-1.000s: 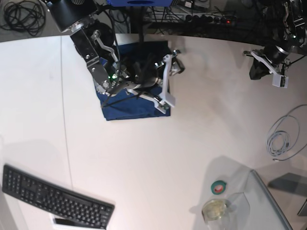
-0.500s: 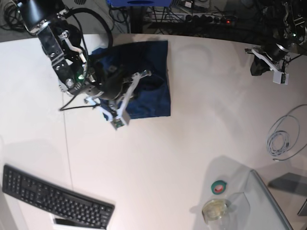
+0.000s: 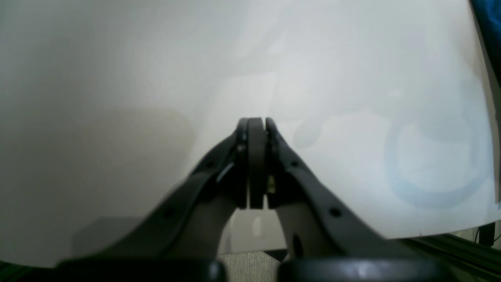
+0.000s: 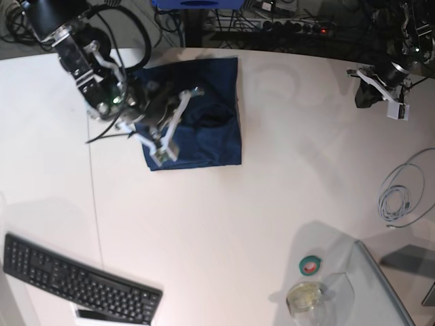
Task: Layout the t-shirt on the table in an organized manner, then fold the t-shirt properly
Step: 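Press the folded stack flat with the right gripper, left gripper withdrawn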
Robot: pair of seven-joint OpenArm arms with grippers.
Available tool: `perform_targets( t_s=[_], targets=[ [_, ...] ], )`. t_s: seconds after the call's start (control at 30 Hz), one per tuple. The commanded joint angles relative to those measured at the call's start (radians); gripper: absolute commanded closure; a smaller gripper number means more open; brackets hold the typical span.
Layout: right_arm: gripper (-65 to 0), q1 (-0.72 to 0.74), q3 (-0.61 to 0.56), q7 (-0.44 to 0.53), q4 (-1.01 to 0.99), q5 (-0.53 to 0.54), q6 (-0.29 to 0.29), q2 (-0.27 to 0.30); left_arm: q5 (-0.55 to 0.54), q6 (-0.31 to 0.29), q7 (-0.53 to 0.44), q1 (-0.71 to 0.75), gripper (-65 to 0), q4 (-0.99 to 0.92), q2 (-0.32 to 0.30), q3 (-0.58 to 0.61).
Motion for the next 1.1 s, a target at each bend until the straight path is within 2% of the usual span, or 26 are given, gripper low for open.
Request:
perform_targets(
  t_s=[0.0, 0.33, 0.63, 0.77, 0.83, 0.93, 1.07],
  targets=[
    [0.0, 0.009, -0.020, 0.013, 0.019, 0.009, 0.006, 0.001, -0.012, -0.003, -0.019, 0.001, 0.0, 0.012, -0.018, -0.007],
    [0.0, 0.002, -0.176, 0.013, 0.037, 0.011, 0.006, -0.007, -0.012, -0.003, -0.019, 0.001, 0.0, 0.012, -0.020, -0.008],
    [0.0, 0.006, -0.242, 0.012, 0.079, 0.014, 0.006, -0.007, -0.012, -0.003, -0.019, 0.000, 0.0, 0.012, -0.020, -0.002],
    [0.0, 0.010, -0.226, -0.019, 0.152, 0.011, 0.001, -0.001, -0.012, -0.003, -0.019, 0.000, 0.0, 0.010, -0.020, -0.007],
    [0.0, 0.013, -0.146, -0.022, 0.154, 0.011, 0.001, -0.002, -0.012, -0.003, -0.019, 0.000, 0.0, 0.010, -0.021, -0.010],
    [0.0, 0.033, -0.041, -0.021, 0.120, 0.009, 0.001, -0.007, -0.012, -0.003, -0.019, 0.001, 0.0, 0.010, -0.021, -0.010],
    [0.0, 0.076, -0.026, -0.018, 0.037, 0.009, 0.001, -0.001, -0.012, -0.003, -0.019, 0.004, 0.0, 0.010, -0.021, -0.010]
  ],
)
